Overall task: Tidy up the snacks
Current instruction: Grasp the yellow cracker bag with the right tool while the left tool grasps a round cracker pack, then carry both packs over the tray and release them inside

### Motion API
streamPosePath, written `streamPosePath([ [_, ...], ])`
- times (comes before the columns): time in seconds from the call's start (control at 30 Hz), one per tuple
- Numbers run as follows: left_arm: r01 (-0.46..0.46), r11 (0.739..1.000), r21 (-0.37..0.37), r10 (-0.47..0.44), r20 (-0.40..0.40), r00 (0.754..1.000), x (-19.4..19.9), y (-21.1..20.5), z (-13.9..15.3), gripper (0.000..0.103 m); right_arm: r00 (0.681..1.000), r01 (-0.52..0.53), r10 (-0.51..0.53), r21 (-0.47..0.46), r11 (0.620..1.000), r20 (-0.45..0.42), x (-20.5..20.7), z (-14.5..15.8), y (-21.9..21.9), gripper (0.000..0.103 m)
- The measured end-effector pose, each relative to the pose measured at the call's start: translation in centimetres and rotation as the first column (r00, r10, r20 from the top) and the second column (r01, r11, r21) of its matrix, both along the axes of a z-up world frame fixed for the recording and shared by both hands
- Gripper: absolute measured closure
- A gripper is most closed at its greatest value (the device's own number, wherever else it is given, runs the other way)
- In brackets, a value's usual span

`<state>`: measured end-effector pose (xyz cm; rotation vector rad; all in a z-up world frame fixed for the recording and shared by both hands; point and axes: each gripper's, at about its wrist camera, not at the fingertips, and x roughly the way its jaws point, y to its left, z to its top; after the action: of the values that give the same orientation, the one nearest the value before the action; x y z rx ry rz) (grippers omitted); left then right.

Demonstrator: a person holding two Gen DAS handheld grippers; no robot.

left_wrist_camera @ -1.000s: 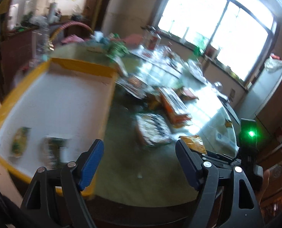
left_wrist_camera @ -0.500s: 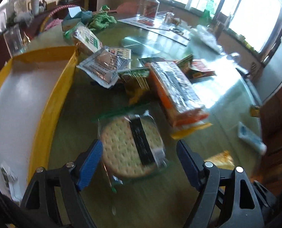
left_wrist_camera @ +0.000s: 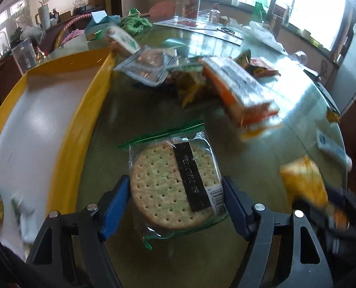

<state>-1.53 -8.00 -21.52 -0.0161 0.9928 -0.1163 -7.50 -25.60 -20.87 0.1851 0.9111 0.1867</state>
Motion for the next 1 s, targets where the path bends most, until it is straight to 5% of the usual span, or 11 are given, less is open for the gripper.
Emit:
streamPosePath([
  [0.2,0.026,0.999,0.019,-0.026,0.01,1.0,-3.0,0.4,-0.2,0.026,1.0,0.007,-0.006,-0.123,0.992,0.013,0.3,-0.2,1.4,0.034],
  [0.37,0.014,0.999,0.034,-0.016,0.041,0.999,-2.9,0.1,-0.4,0.026,0.999,0.038,-0.032,-0.207,0.978,0.03,0.0,-0.2,1.8,0.053],
  [0.5,0.033,0.999,0.015,-0.034,0.056,0.998,-3.1,0.4,-0.3,0.028,0.999,0.027,-0.024,-0.144,0.989,0.022,-0.3,0.0,1.3,0.057],
  [0.6,0.054,0.992,-0.112,-0.045,0.076,0.996,-3.7,1.7,0.7,0.028,1.0,0.009,-0.007,-0.062,0.998,0.028,-0.9,0.5,1.1,0.057],
  [0.77,0.079,0.974,-0.212,-0.048,0.148,0.988,-5.7,3.2,3.8,0.028,0.993,-0.038,0.038,0.001,0.999,0.114,-2.1,3.1,2.4,0.057],
  [1.0,-0.057,0.954,-0.293,0.135,0.254,0.958,-6.9,11.2,8.9,0.028,0.965,-0.21,0.191,0.098,0.973,0.181,-1.6,6.9,7.9,0.057],
])
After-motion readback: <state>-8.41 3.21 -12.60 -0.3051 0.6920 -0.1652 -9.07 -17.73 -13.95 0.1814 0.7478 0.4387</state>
